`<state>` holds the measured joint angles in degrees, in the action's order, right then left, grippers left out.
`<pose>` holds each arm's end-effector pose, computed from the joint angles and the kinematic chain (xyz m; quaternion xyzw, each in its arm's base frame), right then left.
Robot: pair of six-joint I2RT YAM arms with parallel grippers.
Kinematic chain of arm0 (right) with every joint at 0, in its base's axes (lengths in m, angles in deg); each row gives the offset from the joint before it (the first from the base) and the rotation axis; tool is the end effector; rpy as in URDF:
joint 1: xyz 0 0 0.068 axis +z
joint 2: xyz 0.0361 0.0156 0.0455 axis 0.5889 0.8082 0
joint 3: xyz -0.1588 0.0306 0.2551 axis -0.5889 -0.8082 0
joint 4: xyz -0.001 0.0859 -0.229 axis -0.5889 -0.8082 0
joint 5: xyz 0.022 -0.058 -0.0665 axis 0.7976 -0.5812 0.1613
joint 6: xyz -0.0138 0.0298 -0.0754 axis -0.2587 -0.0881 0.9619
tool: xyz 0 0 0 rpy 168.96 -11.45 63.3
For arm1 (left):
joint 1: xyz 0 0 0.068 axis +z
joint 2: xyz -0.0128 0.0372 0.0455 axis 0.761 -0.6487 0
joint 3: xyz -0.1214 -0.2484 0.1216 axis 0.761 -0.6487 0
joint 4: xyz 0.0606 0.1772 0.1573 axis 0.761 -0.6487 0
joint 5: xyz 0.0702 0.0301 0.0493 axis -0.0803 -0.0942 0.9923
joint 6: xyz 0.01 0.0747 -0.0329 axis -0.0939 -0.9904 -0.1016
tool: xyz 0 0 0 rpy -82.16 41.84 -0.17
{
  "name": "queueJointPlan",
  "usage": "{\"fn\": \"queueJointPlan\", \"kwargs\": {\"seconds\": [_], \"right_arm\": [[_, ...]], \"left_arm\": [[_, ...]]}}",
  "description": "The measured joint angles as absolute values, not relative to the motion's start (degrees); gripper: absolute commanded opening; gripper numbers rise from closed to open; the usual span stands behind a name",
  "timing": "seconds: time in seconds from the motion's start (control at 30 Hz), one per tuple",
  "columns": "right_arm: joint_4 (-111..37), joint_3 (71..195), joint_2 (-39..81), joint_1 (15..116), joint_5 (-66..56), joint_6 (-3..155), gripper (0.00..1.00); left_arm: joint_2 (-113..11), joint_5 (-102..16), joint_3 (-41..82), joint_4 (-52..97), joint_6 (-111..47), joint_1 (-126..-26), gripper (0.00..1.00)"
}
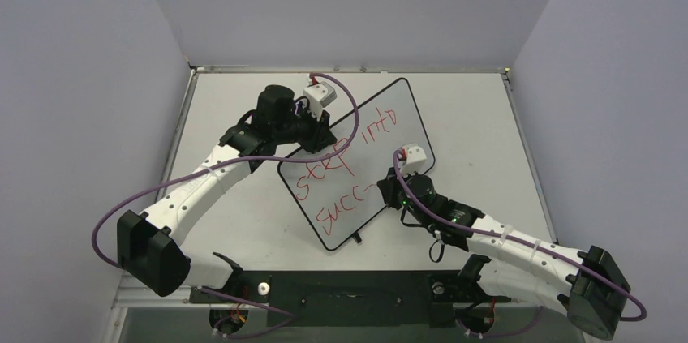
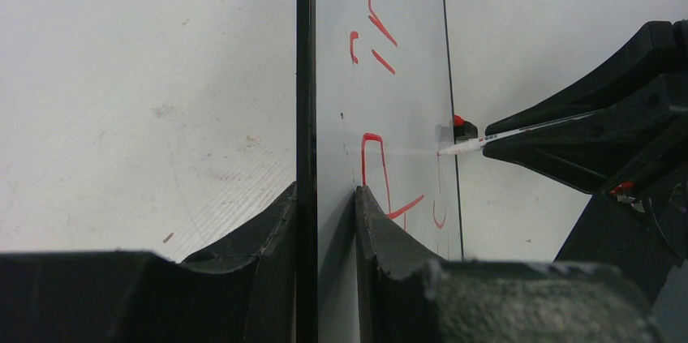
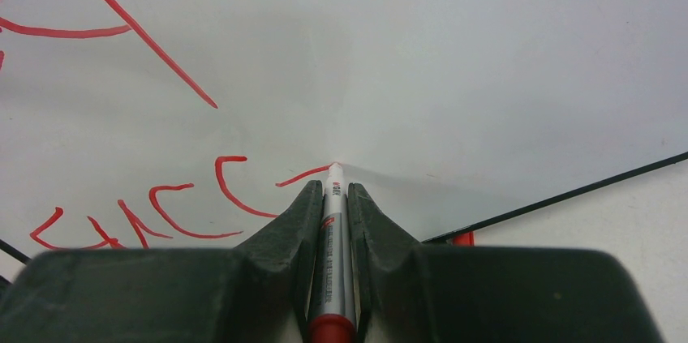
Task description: Write a sentence on the whiteboard
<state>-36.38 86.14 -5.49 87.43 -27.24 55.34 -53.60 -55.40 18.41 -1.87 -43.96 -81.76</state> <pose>0.1448 0.1527 0.2470 -0.1086 0.8346 0.2547 0.4763 0.2524 -0.1887 0.3590 0.3231 0.7933 -0.2846 0.4305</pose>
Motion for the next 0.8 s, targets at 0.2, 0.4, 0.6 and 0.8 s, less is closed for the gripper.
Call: {"fn": "queueJointPlan", "kwargs": {"seconds": [0.2,0.4,0.6,0.8], "right_arm": [[-35.86,86.21,-5.33,87.39,-25.84,55.32,0.0],[-35.01,86.23,-5.33,87.5,-24.51,55.3,0.0],[-34.29,86.45,-5.29,87.67,-23.57,55.21,0.0],[-33.02,86.45,-4.9,88.79,-23.37,54.92,0.0]], "left_arm": [[-53.6,-55.33,18.41,-1.89,-43.96,-81.76,0.0],[-53.6,-55.33,18.41,-1.89,-43.96,-81.76,0.0],[-53.6,-55.36,18.41,-1.87,-43.96,-81.76,0.0],[-53.6,-55.33,18.41,-1.87,-43.96,-81.76,0.0]]}}
